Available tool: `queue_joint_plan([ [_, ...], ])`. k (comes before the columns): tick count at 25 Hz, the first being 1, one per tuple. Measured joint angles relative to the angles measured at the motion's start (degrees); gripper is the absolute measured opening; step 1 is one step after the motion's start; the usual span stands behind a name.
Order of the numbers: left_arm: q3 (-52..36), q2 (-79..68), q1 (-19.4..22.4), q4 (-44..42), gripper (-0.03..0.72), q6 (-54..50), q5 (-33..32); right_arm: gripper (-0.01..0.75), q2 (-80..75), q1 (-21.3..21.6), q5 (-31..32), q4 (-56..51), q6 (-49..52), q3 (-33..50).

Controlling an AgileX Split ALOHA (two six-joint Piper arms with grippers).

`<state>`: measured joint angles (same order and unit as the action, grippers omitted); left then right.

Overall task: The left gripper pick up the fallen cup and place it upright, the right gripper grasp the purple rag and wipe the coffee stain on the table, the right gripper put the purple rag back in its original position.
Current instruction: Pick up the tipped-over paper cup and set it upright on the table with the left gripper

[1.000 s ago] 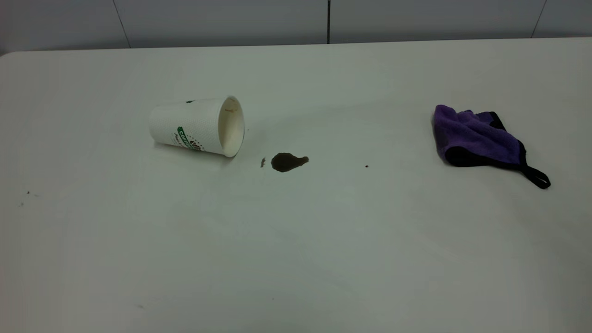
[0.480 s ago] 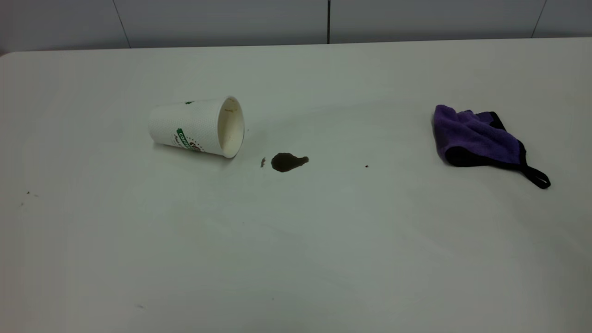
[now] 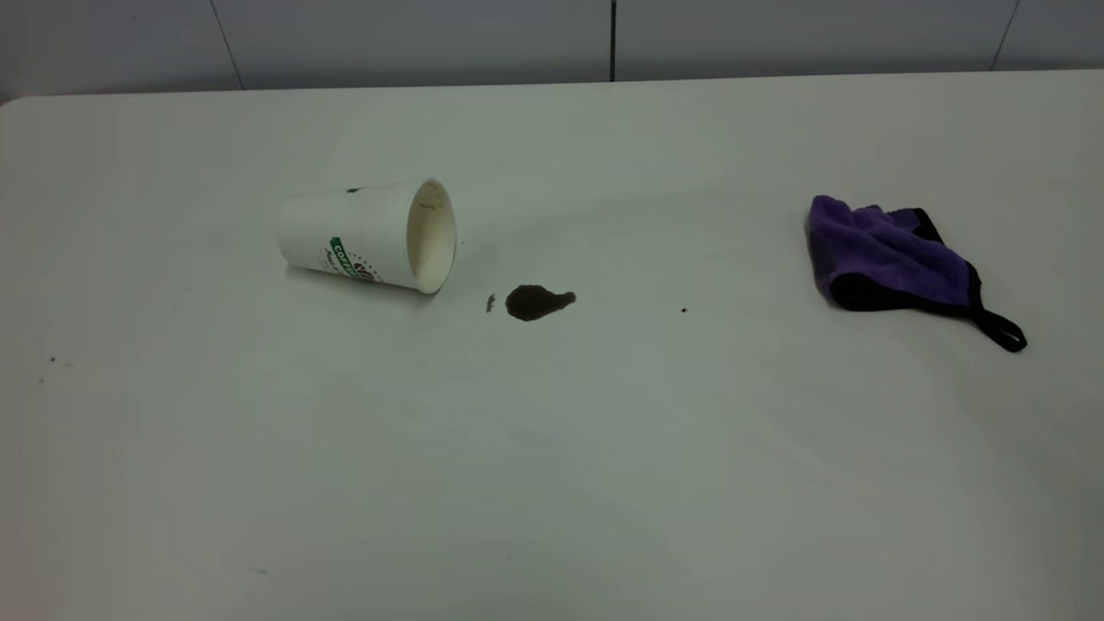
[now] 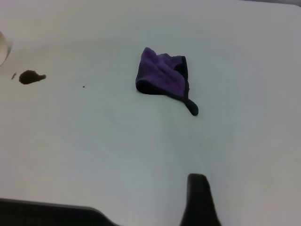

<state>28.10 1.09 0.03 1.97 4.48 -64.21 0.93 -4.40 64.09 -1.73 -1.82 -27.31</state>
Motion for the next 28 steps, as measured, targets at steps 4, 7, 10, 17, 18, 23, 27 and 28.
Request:
queue_joint_plan([
  [4,0.0,0.0,0.0,0.0,0.242,-0.44,0.0,0.571,0.0,0.0,0.0,0.0,0.0,0.0],
  [7,0.0,-0.07,0.0,-0.11,0.242,-2.13,0.11,0.571,0.0,0.0,0.0,0.0,0.0,0.0],
  [10,1.6,-4.32,0.0,-0.64,0.246,-4.48,1.49,0.571,0.0,0.0,0.0,0.0,0.0,0.0],
  [17,12.59,-35.6,0.0,-8.23,0.482,-7.11,13.27,0.571,0.0,0.0,0.02,0.0,0.0,0.0],
  [18,14.49,-41.07,0.0,-8.84,0.525,-7.03,15.41,0.571,0.0,0.0,0.02,0.0,0.0,0.0],
  [23,25.4,-65.44,-1.12,-10.13,0.668,-5.24,20.46,0.571,0.0,0.0,0.02,0.0,0.0,0.0],
  [27,35.36,-83.73,-6.58,-15.27,0.676,-7.48,20.73,0.571,0.0,0.0,0.02,0.0,0.0,0.0],
  [28,37.91,-88.38,-8.75,-17.17,0.677,-9.0,20.26,0.571,0.0,0.0,0.02,0.0,0.0,0.0],
])
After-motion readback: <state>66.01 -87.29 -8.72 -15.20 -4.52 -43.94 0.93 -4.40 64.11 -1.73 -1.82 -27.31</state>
